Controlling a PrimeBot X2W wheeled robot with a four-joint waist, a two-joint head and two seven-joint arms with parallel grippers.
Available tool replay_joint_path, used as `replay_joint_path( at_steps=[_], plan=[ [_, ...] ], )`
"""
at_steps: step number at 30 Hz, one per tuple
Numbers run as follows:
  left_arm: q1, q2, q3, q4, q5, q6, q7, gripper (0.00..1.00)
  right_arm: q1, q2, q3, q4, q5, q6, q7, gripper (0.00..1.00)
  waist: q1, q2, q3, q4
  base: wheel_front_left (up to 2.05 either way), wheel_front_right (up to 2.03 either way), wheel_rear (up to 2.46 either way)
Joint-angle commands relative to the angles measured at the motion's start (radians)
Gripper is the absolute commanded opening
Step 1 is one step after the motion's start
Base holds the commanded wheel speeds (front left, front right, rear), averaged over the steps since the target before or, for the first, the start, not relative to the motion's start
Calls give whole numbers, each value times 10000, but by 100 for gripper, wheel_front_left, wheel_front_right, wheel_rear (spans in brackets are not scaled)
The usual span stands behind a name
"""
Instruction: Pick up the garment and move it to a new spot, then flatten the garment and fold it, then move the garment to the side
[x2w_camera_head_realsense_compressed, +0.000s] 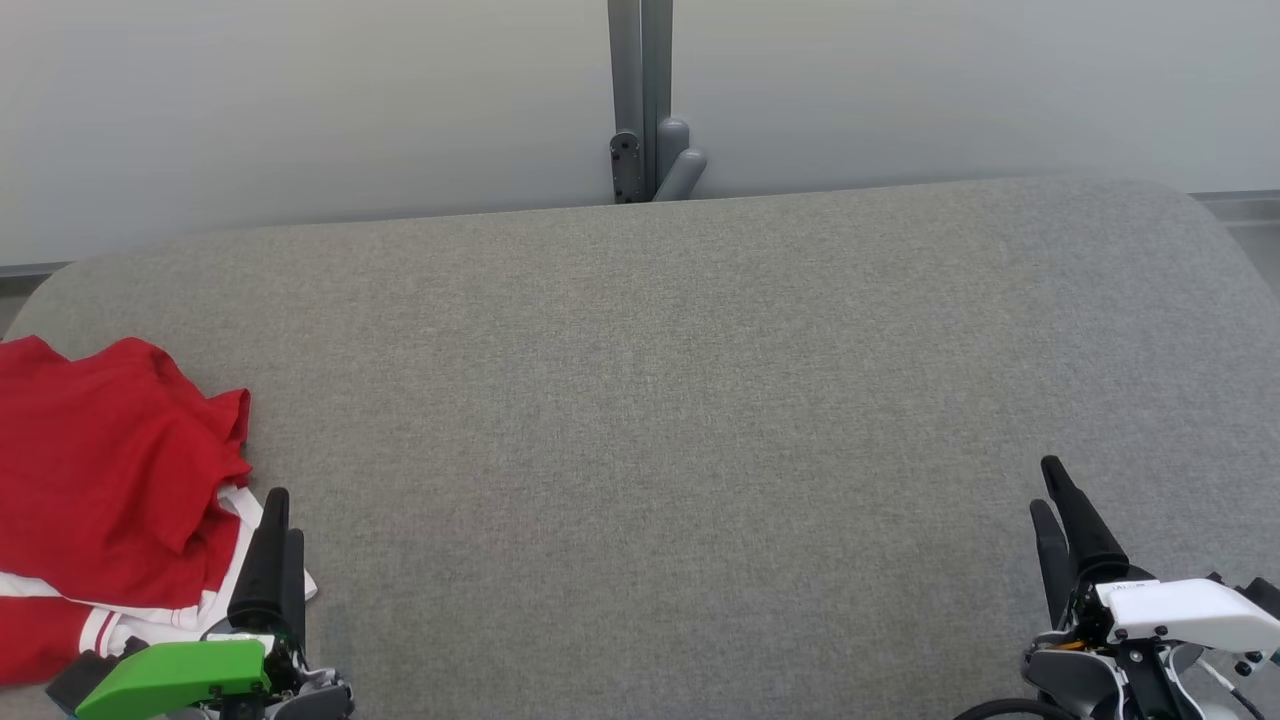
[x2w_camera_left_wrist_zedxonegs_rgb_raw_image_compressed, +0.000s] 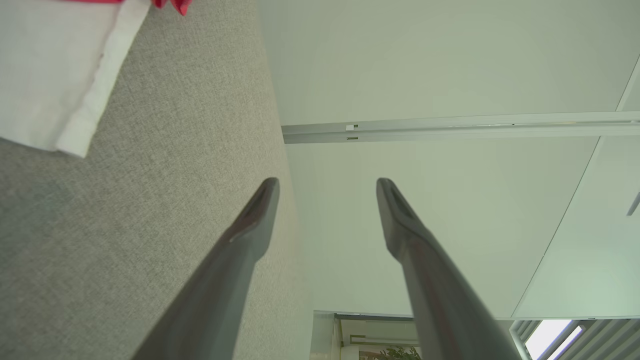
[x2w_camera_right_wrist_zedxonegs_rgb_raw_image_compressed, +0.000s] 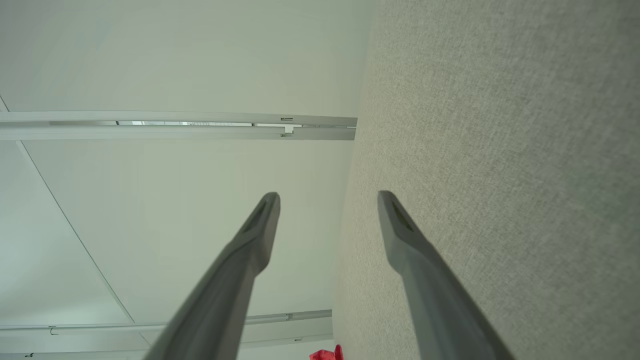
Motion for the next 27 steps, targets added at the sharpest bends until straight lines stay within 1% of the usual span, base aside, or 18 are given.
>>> replay_joint_path(
  at_steps=[1,6,12,17,27],
  plan=[
    [-167,84,-37,-147,374,4,-118,100,-71,-44,16,-281,-432,2,-128,100,0,0,-1,3,0,0,0],
    [-228,94,-85,-189,1381,23,-355,100,-26,-49,92,-546,-1768,3,-358,100,0,0,-6,18,0,0,0],
    [-282,123,-232,-212,2924,50,-618,100,21,-69,261,-836,-3769,3,-615,100,0,0,-24,41,0,0,0],
    [-284,187,-405,-165,4204,61,-825,100,69,-75,313,-968,-5203,3,-819,100,0,0,-47,54,0,0,0],
    [-286,187,-592,-222,6136,40,-1211,100,208,-76,477,-976,-7146,4,-1192,100,0,0,-63,88,0,0,0]
  ],
)
